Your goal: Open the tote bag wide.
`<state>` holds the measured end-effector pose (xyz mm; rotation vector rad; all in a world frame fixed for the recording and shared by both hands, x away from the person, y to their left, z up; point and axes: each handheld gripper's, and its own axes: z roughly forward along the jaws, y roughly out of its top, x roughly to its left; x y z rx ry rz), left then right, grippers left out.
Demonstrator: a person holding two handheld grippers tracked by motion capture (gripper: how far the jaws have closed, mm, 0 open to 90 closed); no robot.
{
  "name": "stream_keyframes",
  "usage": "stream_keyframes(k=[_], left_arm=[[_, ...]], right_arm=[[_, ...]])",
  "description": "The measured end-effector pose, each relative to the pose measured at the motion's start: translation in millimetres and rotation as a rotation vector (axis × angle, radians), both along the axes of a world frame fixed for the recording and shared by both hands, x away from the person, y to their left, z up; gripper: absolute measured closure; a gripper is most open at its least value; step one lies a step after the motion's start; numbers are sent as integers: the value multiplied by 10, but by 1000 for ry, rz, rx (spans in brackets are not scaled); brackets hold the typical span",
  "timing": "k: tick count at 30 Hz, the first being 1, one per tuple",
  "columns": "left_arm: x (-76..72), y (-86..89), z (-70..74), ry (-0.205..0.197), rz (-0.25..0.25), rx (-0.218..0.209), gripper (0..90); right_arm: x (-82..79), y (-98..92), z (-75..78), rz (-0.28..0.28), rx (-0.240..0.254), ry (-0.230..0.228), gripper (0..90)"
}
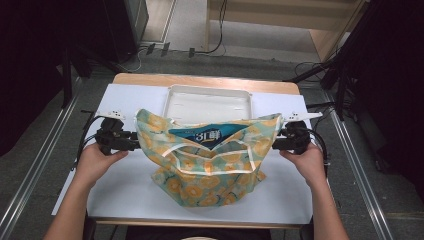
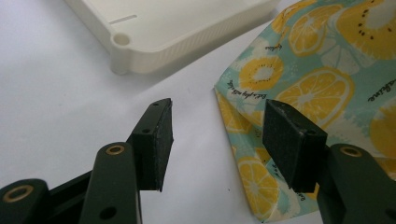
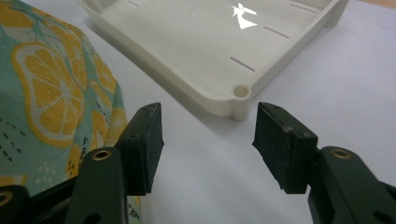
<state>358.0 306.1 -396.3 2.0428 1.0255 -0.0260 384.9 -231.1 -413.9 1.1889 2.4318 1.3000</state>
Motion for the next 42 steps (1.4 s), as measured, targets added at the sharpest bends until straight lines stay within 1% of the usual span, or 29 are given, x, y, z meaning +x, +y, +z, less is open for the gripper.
stream_keyframes(k=[5,13,18,23,30,42], left_arm=[[-3,4,7,-9,3,-2,430],[-4,16,8,-17,3,-4,416],[-5,17,9,-16,7,-5,412],[-4,10,2,-13,0,1,406],[-3,27,0,-15,9,-6,401],[2,30,-13,-12,7,-6,397]], right_arm=[[-6,0,14,2,6,-10,433],[-11,12,24,2,11,-11,436],[-11,7,27,3,11,-12,436],[-12,12,24,5,4,-10,436],[-12,9,26,8,3,-10,436],[-11,16,19,11,-1,-9,436]])
